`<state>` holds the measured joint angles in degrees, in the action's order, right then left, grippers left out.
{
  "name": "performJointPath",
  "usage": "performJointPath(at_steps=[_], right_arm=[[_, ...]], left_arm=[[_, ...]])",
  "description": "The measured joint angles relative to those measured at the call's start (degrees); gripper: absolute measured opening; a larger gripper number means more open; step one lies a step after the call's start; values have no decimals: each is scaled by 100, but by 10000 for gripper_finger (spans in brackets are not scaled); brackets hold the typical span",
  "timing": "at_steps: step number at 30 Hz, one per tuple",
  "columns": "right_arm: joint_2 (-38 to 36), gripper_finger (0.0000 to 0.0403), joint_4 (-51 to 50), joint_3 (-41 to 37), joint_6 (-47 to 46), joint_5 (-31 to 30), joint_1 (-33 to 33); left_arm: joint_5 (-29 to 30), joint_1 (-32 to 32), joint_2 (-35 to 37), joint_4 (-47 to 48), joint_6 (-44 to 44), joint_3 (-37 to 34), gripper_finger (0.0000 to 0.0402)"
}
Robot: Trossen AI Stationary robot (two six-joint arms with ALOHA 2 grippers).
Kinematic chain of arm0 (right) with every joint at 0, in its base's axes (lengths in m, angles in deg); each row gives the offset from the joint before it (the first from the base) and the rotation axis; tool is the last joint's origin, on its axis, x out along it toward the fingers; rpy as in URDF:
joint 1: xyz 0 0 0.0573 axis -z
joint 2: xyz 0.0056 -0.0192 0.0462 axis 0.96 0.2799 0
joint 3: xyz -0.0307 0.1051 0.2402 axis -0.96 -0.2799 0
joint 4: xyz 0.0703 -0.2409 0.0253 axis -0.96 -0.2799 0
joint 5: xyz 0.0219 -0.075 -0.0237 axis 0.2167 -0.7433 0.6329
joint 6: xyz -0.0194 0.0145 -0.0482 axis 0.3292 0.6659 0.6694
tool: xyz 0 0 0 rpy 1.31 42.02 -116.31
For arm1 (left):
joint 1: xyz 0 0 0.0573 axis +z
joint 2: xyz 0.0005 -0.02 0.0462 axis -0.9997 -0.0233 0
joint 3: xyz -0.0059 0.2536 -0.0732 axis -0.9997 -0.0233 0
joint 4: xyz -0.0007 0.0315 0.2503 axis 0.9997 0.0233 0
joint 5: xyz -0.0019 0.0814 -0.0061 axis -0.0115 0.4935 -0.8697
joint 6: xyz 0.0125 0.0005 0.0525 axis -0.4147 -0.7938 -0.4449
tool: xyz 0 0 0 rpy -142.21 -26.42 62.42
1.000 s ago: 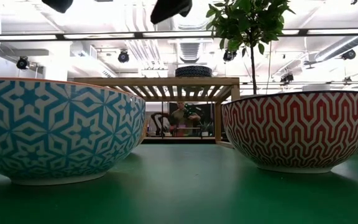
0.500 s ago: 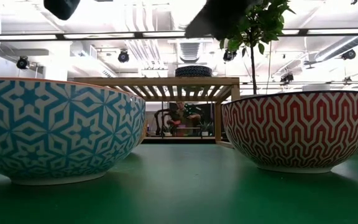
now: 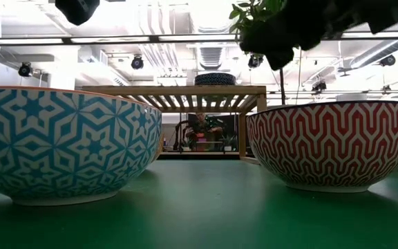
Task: Place and stack bowls onto a shelf
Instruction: Put the big white bowl on the shelf
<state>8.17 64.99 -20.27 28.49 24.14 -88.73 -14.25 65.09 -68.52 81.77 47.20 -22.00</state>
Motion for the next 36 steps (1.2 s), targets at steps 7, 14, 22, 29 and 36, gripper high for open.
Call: performJointPath(at_steps=[7,14,22,29,36], right_arm=[[-3,57,247,-237,74,-2,-170],[-166,57,396,-277,316,-13,-238],[-311,57,347,-287,395,-11,-240],[-305,57,320,-318,396,-11,-240],[-305,57,320,-327,407,-8,-238]], left_arm=[[-6,1,-637,1804,1394,769,0],[-4,-44,-1499,5310,3616,1136,0],[-37,-31,-2318,5585,3849,1090,19],[-343,-20,-2756,5563,4051,1088,108],[-196,52,-3143,5199,3856,1081,149]])
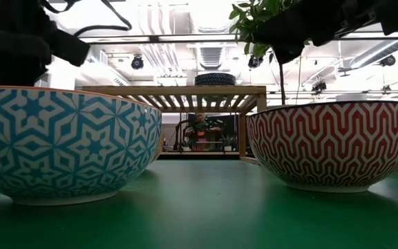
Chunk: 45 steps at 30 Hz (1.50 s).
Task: Place and stack bowls onto a shelf
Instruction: Put the big white bowl on the shelf
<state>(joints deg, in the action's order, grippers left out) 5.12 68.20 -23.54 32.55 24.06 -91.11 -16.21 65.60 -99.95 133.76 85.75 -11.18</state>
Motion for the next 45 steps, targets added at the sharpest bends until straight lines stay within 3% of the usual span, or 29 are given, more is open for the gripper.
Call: performJointPath(at_steps=[9,24,28,37,45], right_arm=[[2,57,4,0,-34,-2,0],[7,57,4,0,-74,-146,0],[7,57,4,0,-74,-148,0],[7,57,2,0,-74,-151,0],[7,57,4,0,-73,-151,0]], left_arm=[[180,104,-397,-238,-276,-69,138],[220,180,-342,-1209,-127,-818,132],[304,180,-342,-1218,-105,-820,109],[332,180,-337,-1099,-103,-820,10],[306,147,-337,96,-212,-268,2]])
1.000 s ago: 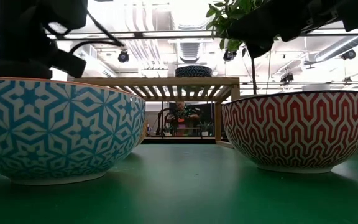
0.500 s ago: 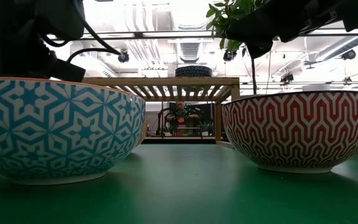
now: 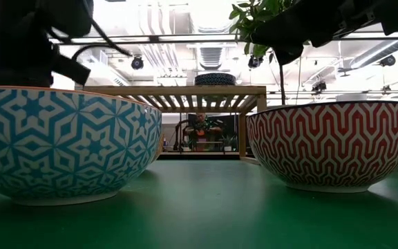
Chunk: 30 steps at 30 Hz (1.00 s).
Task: Place and stack bowls onto a shelf
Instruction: Put the big white bowl on the shelf
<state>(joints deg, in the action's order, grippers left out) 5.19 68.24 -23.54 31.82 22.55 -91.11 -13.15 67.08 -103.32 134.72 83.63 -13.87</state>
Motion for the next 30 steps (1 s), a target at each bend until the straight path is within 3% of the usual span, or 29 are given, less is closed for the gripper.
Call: performJointPath(at_steps=[8,17,24,30], right_arm=[[0,57,0,0,1,0,0],[0,57,0,0,20,0,0],[0,57,2,0,46,1,1],[0,57,0,-2,38,0,0]], left_arm=[[3,-227,0,1362,-705,1124,0],[-79,-775,0,1890,-3117,3016,0],[1404,-688,0,1823,-4834,4261,0],[2674,3,38,1816,-5884,4591,0]])
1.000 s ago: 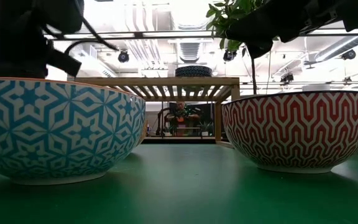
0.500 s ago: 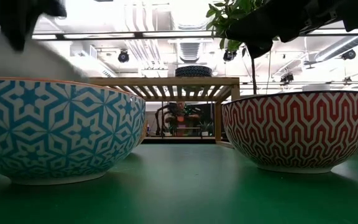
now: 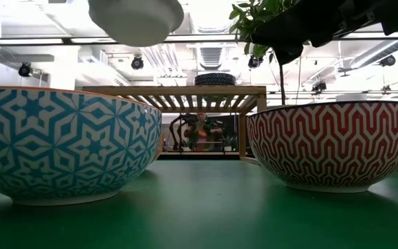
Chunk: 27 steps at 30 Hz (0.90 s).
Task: Place and stack bowls onto a shelf
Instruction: Put the big white bowl on the shelf
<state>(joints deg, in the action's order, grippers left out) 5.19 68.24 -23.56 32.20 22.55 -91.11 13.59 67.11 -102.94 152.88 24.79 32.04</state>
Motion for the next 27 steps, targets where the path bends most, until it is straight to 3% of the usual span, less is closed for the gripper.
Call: performJointPath(at_steps=[7,17,22,27], right_arm=[[2,57,0,2,20,0,1],[2,57,-4,0,24,0,0],[1,57,-12,0,24,0,1],[2,57,-22,0,26,0,4]], left_arm=[[1,1467,21,-423,-828,-14,0],[-1950,3587,13,-1632,-2120,-494,0],[-2011,4191,-3,-1662,-2136,-810,0],[-2036,4412,-3,-1896,-2225,-1060,0]])
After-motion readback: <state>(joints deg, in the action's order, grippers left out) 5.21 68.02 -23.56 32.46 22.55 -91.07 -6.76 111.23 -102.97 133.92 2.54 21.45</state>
